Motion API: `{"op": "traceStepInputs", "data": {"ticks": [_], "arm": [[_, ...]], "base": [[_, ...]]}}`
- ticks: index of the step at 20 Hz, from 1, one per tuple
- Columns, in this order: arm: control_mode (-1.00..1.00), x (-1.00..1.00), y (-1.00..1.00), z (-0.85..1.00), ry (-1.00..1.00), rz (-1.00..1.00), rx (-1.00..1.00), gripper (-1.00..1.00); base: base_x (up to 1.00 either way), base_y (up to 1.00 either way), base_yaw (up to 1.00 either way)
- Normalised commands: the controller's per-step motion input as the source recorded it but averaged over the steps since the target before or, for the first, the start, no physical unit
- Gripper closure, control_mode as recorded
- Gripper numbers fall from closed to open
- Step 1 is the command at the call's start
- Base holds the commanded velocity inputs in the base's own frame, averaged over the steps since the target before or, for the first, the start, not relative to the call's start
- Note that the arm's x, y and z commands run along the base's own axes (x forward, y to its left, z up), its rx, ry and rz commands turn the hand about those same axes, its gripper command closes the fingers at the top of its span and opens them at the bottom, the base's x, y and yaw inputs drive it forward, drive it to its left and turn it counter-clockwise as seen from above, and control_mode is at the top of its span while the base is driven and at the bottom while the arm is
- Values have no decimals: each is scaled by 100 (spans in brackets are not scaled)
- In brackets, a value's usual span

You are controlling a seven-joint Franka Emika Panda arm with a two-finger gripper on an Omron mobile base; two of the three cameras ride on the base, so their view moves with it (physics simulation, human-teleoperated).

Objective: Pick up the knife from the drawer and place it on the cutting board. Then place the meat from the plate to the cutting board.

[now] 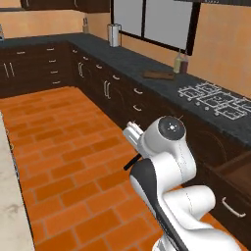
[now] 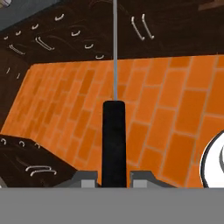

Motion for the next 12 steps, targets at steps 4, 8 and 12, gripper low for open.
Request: {"op": "traceStepInputs", "data": {"ticks": [4,8,12], "arm": [[100,0,0,0,0,0,0,100],[100,0,0,0,0,0,0,100],[100,0,0,0,0,0,0,100]], "base": [[100,0,1],[100,34,-34],[100,70,-62]]}}
